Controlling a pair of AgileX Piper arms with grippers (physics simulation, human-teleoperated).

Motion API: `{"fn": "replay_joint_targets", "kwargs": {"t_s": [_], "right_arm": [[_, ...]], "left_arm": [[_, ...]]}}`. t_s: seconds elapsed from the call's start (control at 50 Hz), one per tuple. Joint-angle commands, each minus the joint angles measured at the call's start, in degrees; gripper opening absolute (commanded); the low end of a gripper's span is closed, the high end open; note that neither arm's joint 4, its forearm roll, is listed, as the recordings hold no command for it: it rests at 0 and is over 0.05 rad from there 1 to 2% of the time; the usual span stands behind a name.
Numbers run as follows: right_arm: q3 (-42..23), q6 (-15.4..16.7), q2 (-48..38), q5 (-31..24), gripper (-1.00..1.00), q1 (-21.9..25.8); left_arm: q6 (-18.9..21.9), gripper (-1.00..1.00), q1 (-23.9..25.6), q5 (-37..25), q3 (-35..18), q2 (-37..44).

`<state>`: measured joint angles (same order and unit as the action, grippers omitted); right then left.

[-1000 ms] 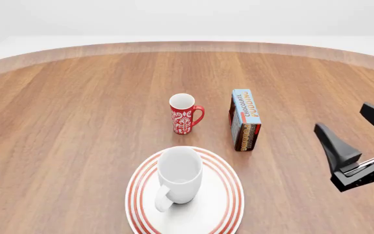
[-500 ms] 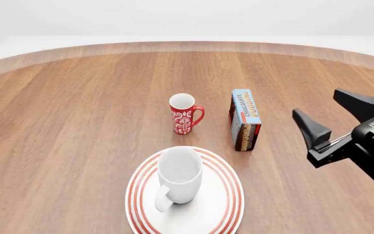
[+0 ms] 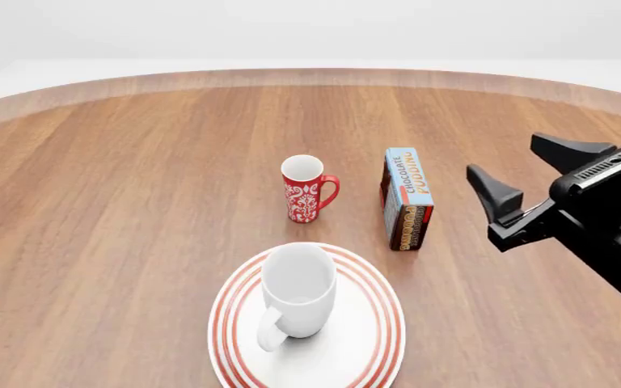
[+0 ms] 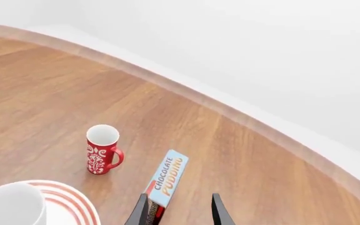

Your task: Pick up the white mug and put it on the plate, and put the chocolate pudding to the right of the plate.

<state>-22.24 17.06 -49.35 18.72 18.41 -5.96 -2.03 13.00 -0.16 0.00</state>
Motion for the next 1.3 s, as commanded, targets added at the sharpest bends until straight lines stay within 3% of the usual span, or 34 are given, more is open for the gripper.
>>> {"fn": "replay_joint_targets", "kwargs": {"t_s": [0.02,0.18,0.26,0.44,0.5,0.84,1.3], "right_arm": [[-1.8,-0.2,-2.8,0.1,1.00,-0.1],[-3.7,-0.5,-4.0,-0.5,1.00,-0.4],[-6.4,-1.1,-11.4,3.3,1.00,-0.1],[-9.9,-2.1,-17.9,5.3,1.00,-0.4],[-9.5,-2.6,-15.5,2.8,1.00,-0.6],[-14.1,-4.4,-21.7,2.9,1.00,-0.6],[-18.9,-10.0,-25.0,-2.2,1.00,-0.7]], "left_arm": [[0.0,1.00,0.1,0.0,0.0,0.0],[-0.1,1.00,0.1,0.0,0.0,0.0],[-0.1,1.00,0.1,0.0,0.0,0.0],[-0.2,1.00,0.2,0.0,0.0,0.0],[-0.2,1.00,0.2,0.0,0.0,0.0],[-0.3,1.00,0.2,0.1,0.0,0.0],[-0.6,1.00,-0.1,0.2,-0.1,0.0]]}}
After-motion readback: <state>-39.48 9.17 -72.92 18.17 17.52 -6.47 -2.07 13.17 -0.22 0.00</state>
